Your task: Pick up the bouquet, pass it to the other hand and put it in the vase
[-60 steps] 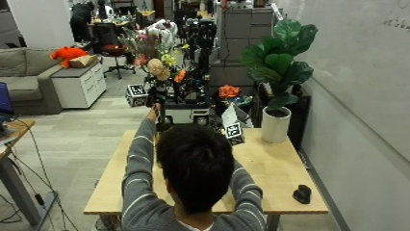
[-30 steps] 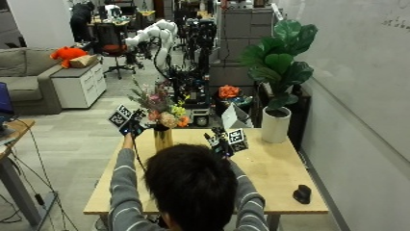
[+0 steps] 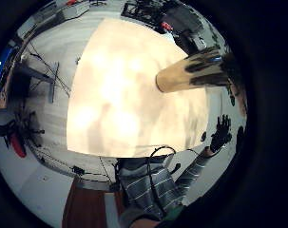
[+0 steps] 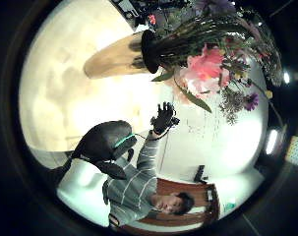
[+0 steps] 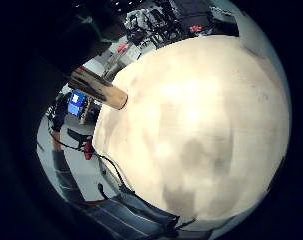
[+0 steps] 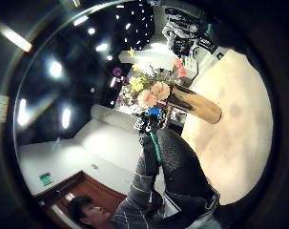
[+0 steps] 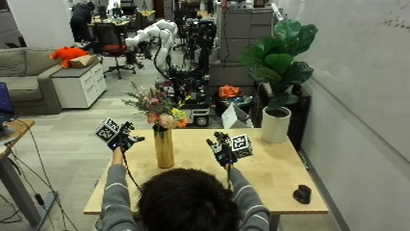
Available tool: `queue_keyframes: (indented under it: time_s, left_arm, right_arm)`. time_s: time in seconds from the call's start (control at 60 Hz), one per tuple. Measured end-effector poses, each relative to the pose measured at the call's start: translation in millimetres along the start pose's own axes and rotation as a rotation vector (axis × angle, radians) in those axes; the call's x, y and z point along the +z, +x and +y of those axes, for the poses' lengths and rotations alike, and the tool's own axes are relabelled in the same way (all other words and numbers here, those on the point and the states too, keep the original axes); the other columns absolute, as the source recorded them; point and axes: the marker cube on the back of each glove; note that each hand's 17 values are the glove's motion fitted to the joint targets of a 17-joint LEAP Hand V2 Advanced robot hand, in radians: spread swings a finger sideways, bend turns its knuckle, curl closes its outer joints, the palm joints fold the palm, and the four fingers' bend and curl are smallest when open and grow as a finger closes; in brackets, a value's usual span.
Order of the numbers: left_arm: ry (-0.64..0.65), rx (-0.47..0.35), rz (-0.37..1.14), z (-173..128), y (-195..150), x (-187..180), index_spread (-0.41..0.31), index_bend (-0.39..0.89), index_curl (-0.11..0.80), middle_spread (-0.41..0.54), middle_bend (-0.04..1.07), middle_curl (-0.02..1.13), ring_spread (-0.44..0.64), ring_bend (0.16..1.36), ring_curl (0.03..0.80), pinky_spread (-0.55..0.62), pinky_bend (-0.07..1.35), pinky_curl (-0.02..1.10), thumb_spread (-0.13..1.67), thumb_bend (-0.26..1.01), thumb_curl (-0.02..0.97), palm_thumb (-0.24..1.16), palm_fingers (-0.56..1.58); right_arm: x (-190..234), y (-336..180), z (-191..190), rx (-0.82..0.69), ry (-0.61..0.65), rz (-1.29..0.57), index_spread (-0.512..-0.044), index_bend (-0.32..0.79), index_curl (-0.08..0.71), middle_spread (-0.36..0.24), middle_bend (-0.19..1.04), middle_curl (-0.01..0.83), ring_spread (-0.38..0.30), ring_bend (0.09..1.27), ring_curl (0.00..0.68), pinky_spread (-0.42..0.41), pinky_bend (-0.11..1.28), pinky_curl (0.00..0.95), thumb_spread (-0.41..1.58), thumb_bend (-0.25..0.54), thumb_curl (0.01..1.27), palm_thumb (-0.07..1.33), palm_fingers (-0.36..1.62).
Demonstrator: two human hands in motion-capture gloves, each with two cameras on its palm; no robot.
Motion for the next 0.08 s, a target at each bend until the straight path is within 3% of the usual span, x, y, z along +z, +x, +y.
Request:
queue_keyframes:
  time_s: [0.083]
  left_arm:
    - [0.082,-0.134,-0.074,-20,-12,-1,0.18,0.05,0.029,0.488,0.17,0.23,0.55,0.46,0.246,0.52,0.28,0.29,0.78,-0.04,0.347,0.31,-0.24]
  right_arm:
    - [0,9,-10,-0.092,0.02,0.042,-0.334,0.15,0.312,-0.091,0.17,0.308,-0.035,0.35,0.321,0.274,0.39,0.349,1.1,-0.02,0.33,0.45,0.51]
